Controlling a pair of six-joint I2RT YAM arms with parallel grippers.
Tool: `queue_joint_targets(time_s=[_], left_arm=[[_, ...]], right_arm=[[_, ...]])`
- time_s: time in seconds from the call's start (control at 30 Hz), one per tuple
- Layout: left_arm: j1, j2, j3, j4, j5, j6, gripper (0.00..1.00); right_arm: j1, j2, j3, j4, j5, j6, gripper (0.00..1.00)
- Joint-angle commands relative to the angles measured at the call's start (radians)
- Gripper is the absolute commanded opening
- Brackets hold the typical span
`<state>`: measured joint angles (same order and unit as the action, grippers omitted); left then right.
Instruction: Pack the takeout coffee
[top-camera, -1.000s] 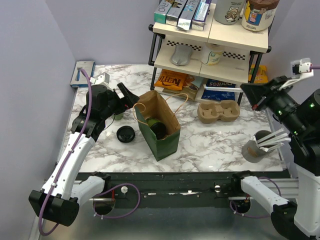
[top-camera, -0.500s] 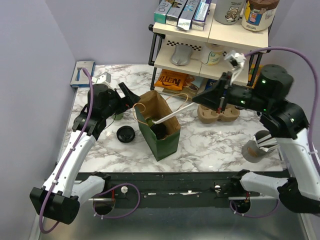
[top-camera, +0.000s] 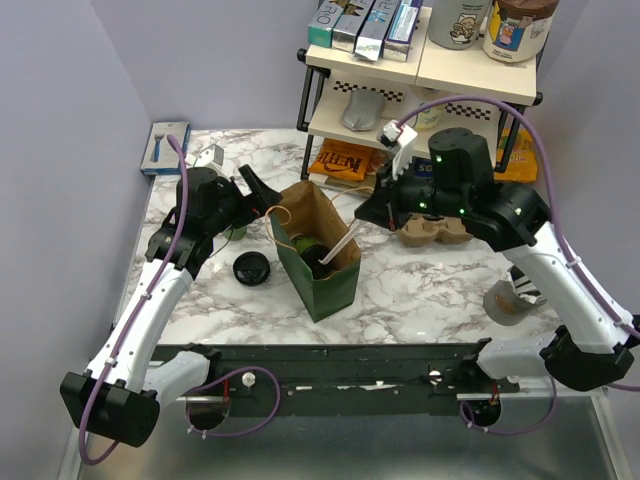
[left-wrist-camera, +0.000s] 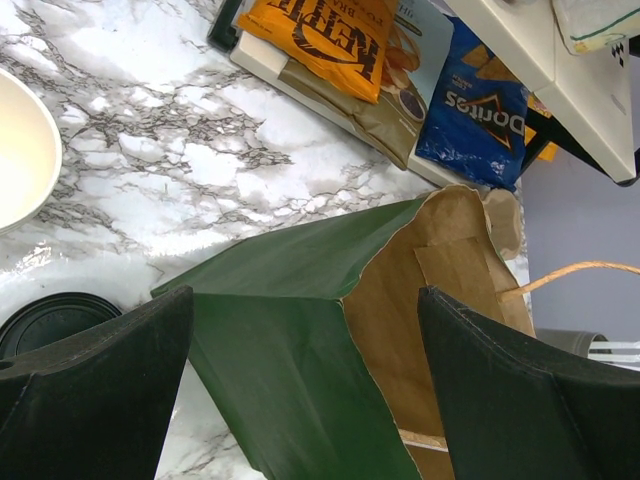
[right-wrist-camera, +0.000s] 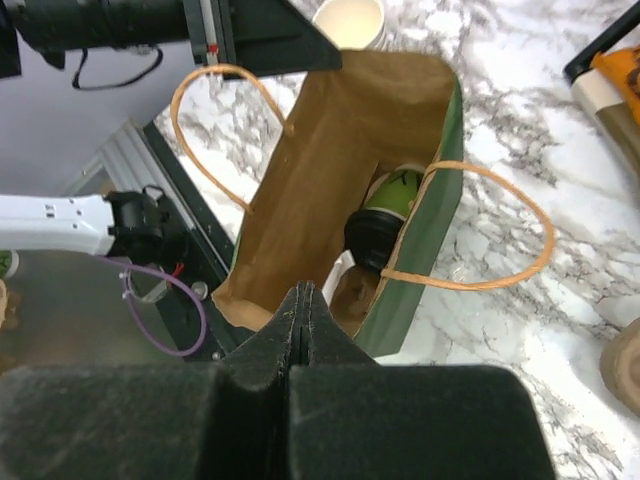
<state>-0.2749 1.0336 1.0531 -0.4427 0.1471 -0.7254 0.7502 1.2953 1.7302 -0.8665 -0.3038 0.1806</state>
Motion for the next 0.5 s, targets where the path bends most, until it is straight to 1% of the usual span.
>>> queue_joint_targets(time_s=[0.0,0.03,0.07,0.17,0.2,0.27,0.3,0.37,0.4,0.43,0.47], left_arm=[[0.002,-0.009,0.01,0.019,0.017,0.007,0.99],[0.002,-0.009,0.01,0.019,0.016,0.009,0.99],[0.002,-0.009,0.013,0.018,0.011,0.009,0.99],[0.002,-0.013,0.015,0.012,0.006,0.011,0.99],[0.002,-0.015,0.013,0.012,0.003,0.009,0.99],[0.0,-0.017,0.015,0.007,-0.003,0.012,0.99],[0.002,-0.018,0.018,0.002,-0.017,0.012,0.99],[0.002,-0.02,0.022,-0.008,-0.032,0.023,0.99],[0.002,-0.023,0.025,-0.011,-0.046,0.027,0.99],[0.003,-0.023,0.028,-0.017,-0.053,0.029,0.99],[0.003,-0.023,0.033,-0.027,-0.06,0.03,0.99]], right_arm=[[0.041,0.021,-0.003,-0.029,0.016,-0.049,0.3],[0.043,0.016,-0.012,-0.017,0.002,-0.047,0.43],[0.044,0.013,-0.018,-0.005,0.0,-0.044,0.68],[0.044,-0.016,-0.047,0.027,0.047,-0.018,0.85],[0.043,-0.025,-0.055,0.037,0.102,-0.007,0.92],[0.041,-0.063,-0.086,0.067,0.19,0.043,1.0],[0.041,-0.076,-0.092,0.07,0.286,0.055,1.0],[0.034,-0.112,-0.118,0.084,0.374,0.085,1.0],[0.02,-0.126,-0.13,0.09,0.403,0.097,1.0],[-0.001,-0.139,-0.141,0.099,0.394,0.121,1.0],[-0.07,-0.151,-0.168,0.109,0.378,0.135,1.0]])
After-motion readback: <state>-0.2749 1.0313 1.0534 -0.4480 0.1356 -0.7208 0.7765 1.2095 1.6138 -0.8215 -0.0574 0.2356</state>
